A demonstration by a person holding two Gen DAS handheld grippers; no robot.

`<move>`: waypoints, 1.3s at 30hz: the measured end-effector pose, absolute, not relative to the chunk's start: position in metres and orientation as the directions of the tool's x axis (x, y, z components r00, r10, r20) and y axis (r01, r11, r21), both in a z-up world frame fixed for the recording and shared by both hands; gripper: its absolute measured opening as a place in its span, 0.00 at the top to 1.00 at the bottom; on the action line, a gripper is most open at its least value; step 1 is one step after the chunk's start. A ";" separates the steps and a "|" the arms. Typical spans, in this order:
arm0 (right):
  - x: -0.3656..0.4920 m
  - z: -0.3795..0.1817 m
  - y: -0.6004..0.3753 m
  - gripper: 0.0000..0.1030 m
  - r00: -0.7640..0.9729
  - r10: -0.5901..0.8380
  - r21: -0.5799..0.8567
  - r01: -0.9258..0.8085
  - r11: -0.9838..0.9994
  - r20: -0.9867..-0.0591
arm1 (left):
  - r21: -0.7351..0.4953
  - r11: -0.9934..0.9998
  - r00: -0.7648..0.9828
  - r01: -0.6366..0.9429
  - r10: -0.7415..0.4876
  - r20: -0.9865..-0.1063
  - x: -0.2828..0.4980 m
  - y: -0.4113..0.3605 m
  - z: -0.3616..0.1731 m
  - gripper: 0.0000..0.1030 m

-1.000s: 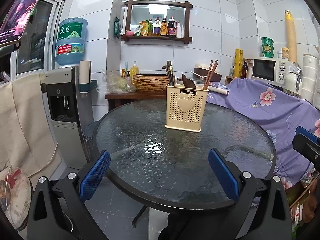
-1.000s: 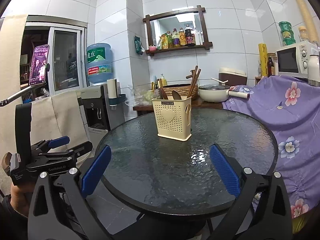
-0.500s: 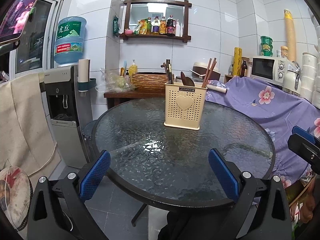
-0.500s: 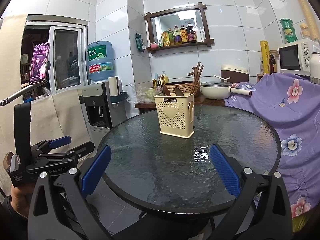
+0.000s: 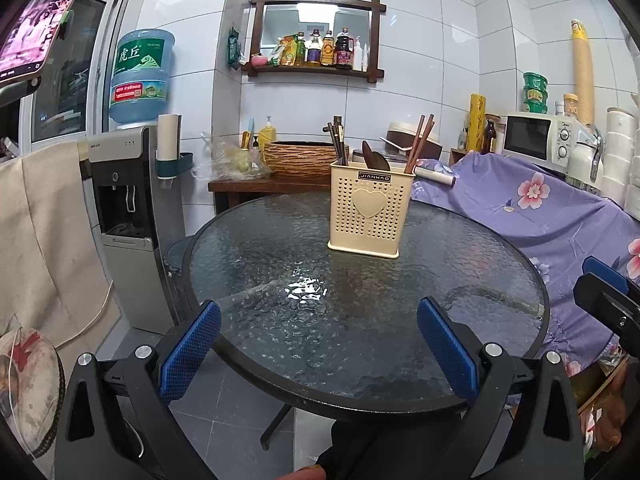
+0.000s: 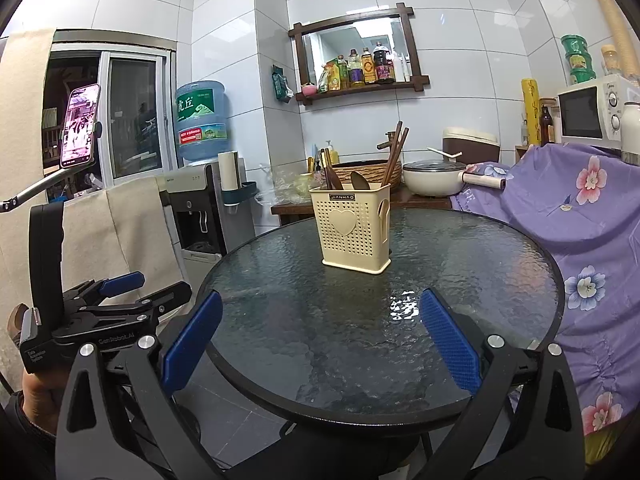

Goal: Organize utensils

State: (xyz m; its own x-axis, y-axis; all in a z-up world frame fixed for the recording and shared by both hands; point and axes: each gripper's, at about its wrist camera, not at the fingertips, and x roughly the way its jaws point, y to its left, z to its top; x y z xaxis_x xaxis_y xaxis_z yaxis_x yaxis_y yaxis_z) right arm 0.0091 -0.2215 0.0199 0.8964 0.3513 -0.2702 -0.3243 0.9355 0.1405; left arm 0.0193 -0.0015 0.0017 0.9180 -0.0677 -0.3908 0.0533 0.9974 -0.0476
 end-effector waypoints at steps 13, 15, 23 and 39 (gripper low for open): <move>0.008 0.018 -0.218 0.06 0.894 0.356 0.138 -0.330 0.934 -0.273 | -0.045 0.998 0.917 0.043 -0.057 -0.394 0.019 -0.002 0.001 0.06; 0.008 0.018 -0.217 0.06 0.894 0.357 0.139 -0.330 0.934 -0.273 | -0.049 0.998 0.916 0.046 -0.062 -0.395 0.019 -0.002 0.001 0.06; 0.008 0.018 -0.218 0.06 0.894 0.356 0.139 -0.330 0.934 -0.273 | -0.050 0.997 0.911 0.052 -0.068 -0.408 0.020 -0.003 -0.001 0.06; 0.008 0.015 -0.212 0.06 0.894 0.346 0.150 -0.315 0.937 -0.285 | -0.033 0.999 0.901 0.030 -0.041 -0.431 0.023 -0.005 -0.003 0.06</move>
